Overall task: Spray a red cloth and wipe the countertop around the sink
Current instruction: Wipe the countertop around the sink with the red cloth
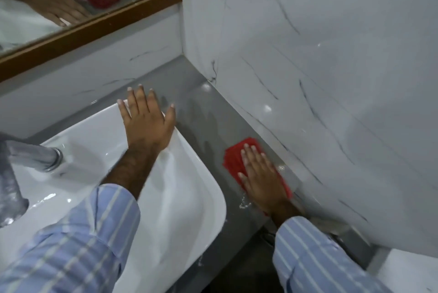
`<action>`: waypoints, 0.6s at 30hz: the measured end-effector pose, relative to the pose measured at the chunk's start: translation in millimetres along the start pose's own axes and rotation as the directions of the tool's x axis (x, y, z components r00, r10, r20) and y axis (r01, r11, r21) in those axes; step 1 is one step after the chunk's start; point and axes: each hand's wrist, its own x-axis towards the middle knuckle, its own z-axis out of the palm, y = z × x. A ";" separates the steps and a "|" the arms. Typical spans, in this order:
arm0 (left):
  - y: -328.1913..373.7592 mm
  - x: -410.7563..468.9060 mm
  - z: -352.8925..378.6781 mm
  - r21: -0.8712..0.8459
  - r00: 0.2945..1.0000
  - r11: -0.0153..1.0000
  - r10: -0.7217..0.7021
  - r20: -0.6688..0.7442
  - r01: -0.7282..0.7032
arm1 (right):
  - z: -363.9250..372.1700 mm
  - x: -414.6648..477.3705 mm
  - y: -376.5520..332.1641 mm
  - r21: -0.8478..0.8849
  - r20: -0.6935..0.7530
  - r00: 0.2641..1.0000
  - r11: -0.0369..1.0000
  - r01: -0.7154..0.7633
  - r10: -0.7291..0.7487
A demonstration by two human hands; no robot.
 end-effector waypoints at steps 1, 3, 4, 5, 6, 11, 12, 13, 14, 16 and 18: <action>0.2 -0.4 -1.5 0.004 1.000 1.000 -0.005 0.004 0.005 | -2.8 2.6 5.3 -0.023 0.032 0.991 0.991 0.134 -0.133; 1.7 -6.4 -4.6 0.002 1.000 1.000 -0.009 0.023 0.009 | -7.0 -0.7 28.8 -0.042 0.081 0.943 0.945 0.326 -0.322; 2.7 -13.1 -5.9 -0.012 0.999 1.000 -0.004 0.041 0.005 | -7.9 -5.3 42.5 -0.027 0.093 0.941 0.944 0.330 -0.326; 4.5 -23.2 -6.8 -0.046 0.998 0.999 0.006 0.070 -0.003 | -9.1 -9.8 56.0 -0.006 0.083 0.957 0.960 0.280 -0.279; 6.0 -38.5 -7.2 -0.092 0.994 0.996 0.018 0.107 -0.008 | -11.3 -13.0 66.0 0.014 0.053 0.977 0.978 0.207 -0.207; -0.3 -162.8 -7.9 -0.292 0.935 0.953 0.029 0.353 0.081 | -7.2 -17.7 1.9 0.104 -0.058 0.984 0.981 -0.163 0.169; 0.1 -188.2 -10.2 -0.334 0.916 0.934 0.017 0.401 0.129 | -3.8 -25.2 -20.0 0.117 -0.066 0.985 0.981 -0.154 0.163; -0.7 -207.6 -11.8 -0.378 0.903 0.909 0.005 0.430 0.175 | 1.0 -32.9 -37.2 0.119 -0.065 0.993 0.989 -0.089 0.097; -2.9 -228.8 -14.4 -0.398 0.895 0.894 -0.008 0.446 0.207 | 5.1 -46.2 -46.9 0.117 -0.057 0.998 0.993 0.024 -0.018; -16.1 -263.0 -17.3 -0.366 0.883 0.907 -0.015 0.469 0.210 | 7.5 -62.3 -35.3 0.099 -0.048 0.968 0.963 0.251 -0.247; -42.7 -289.1 -19.8 -0.308 0.896 0.932 -0.039 0.442 0.192 | 2.6 -60.8 -2.2 0.084 -0.037 0.966 0.963 0.256 -0.254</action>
